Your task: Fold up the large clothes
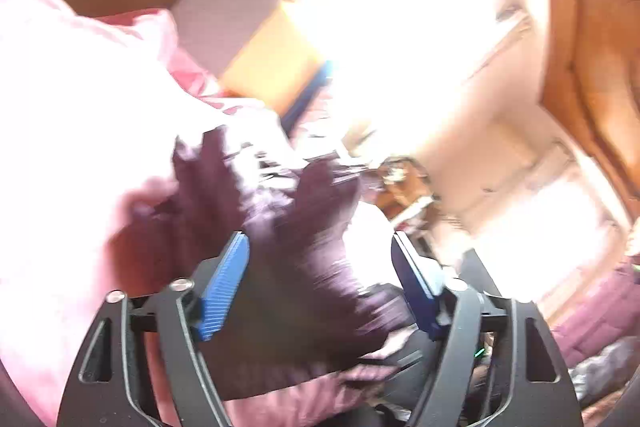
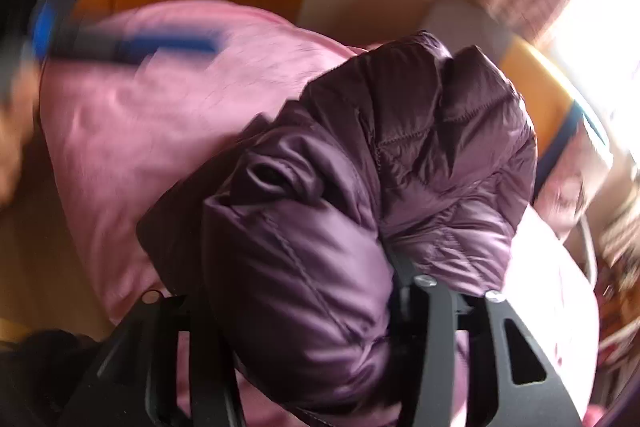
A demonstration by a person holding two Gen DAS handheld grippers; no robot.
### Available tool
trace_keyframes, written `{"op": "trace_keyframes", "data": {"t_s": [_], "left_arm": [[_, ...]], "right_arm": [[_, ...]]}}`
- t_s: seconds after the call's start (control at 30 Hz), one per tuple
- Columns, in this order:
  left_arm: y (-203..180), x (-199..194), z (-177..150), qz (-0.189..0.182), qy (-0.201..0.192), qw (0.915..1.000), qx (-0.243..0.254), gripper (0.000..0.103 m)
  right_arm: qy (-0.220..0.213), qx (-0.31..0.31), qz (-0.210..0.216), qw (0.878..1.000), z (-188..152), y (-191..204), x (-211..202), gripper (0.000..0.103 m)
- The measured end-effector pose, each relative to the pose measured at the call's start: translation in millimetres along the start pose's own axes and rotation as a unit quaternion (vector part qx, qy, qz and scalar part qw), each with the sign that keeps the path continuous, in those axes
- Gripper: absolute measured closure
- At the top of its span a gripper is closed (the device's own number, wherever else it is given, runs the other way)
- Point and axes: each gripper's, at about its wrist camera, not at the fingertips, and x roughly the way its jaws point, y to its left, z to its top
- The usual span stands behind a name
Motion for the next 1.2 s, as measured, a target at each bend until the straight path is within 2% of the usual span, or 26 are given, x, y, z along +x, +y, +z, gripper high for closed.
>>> {"op": "trace_keyframes", "data": {"t_s": [0.07,0.2,0.27,0.33,0.37,0.4,0.5,0.53,0.6,0.7,0.77,0.8,0.83,0.87,0.93,0.97,1.0,1.07,1.17,1.2], "left_arm": [[-8.7,7.4,6.9,-0.005,0.006,0.9999,0.011,0.018],[-17.9,43.3,25.3,0.013,0.079,0.9958,0.044,0.012],[-18.5,64.0,30.3,0.047,0.102,0.9923,0.053,0.012],[-17.8,83.3,29.1,0.064,0.128,0.9887,0.046,0.014],[-14.4,90.6,28.1,0.072,0.136,0.9871,0.044,0.031],[-13.2,97.9,29.4,0.093,0.149,0.9832,0.051,0.055],[-3.6,111.1,29.6,0.141,0.168,0.9744,0.049,0.082],[-0.5,113.9,30.2,0.150,0.170,0.9728,0.047,0.083],[6.1,115.8,33.2,0.151,0.170,0.9732,0.033,0.083],[5.5,119.2,38.3,0.151,0.165,0.9740,0.032,0.083],[1.5,116.0,36.7,0.149,0.163,0.9748,0.032,0.083],[0.8,112.4,37.3,0.140,0.159,0.9770,0.024,0.083],[0.7,110.2,38.2,0.131,0.154,0.9792,0.015,0.083],[1.8,109.3,39.9,0.127,0.148,0.9809,0.004,0.080],[5.4,105.8,43.1,0.111,0.135,0.9843,-0.024,0.061],[5.6,105.3,44.5,0.099,0.132,0.9857,-0.037,0.046],[3.9,105.8,46.6,0.091,0.128,0.9865,-0.046,0.038],[-0.7,107.9,48.6,0.096,0.128,0.9864,-0.038,0.036],[-2.8,116.8,50.1,0.123,0.134,0.9830,-0.028,0.032],[-2.6,121.9,49.6,0.130,0.142,0.9810,-0.023,0.038]], "right_arm": [[-0.027,-0.024,-0.018,0.999,-7.6,18.5,4.4,0.042],[-0.058,-0.036,-0.037,0.997,-17.7,33.6,3.3,0.035],[-0.072,-0.025,-0.018,0.997,-23.1,36.5,-4.6,0.032],[-0.083,-0.021,-0.005,0.996,-22.7,33.5,-7.1,0.026],[-0.086,-0.019,0.000,0.996,-23.9,32.1,-8.8,0.025],[-0.091,-0.014,0.007,0.996,-23.0,29.7,-10.0,0.022],[-0.106,0.023,0.063,0.992,-23.0,10.5,-22.0,0.016],[-0.113,0.041,0.097,0.988,-25.1,-0.6,-29.6,0.013],[-0.117,0.076,0.162,0.977,-30.2,-22.0,-42.1,0.006],[-0.120,0.150,0.265,0.945,-45.5,-66.3,-60.1,0.006],[-0.139,0.211,0.286,0.924,-61.3,-102.9,-69.6,0.008],[-0.146,0.233,0.278,0.920,-68.7,-117.9,-71.9,0.016],[-0.145,0.248,0.256,0.923,-74.4,-131.2,-70.5,0.024],[-0.140,0.256,0.233,0.928,-76.0,-137.5,-66.3,0.028],[-0.119,0.262,0.205,0.935,-78.5,-141.4,-52.4,0.036],[-0.109,0.257,0.202,0.939,-78.4,-137.1,-45.5,0.038],[-0.100,0.249,0.202,0.942,-78.6,-132.5,-39.2,0.040],[-0.094,0.228,0.195,0.949,-73.6,-110.7,-31.2,0.040],[-0.099,0.217,0.190,0.952,-64.9,-84.3,-25.2,0.040],[-0.097,0.208,0.183,0.956,-60.5,-75.8,-22.6,0.040]]}}
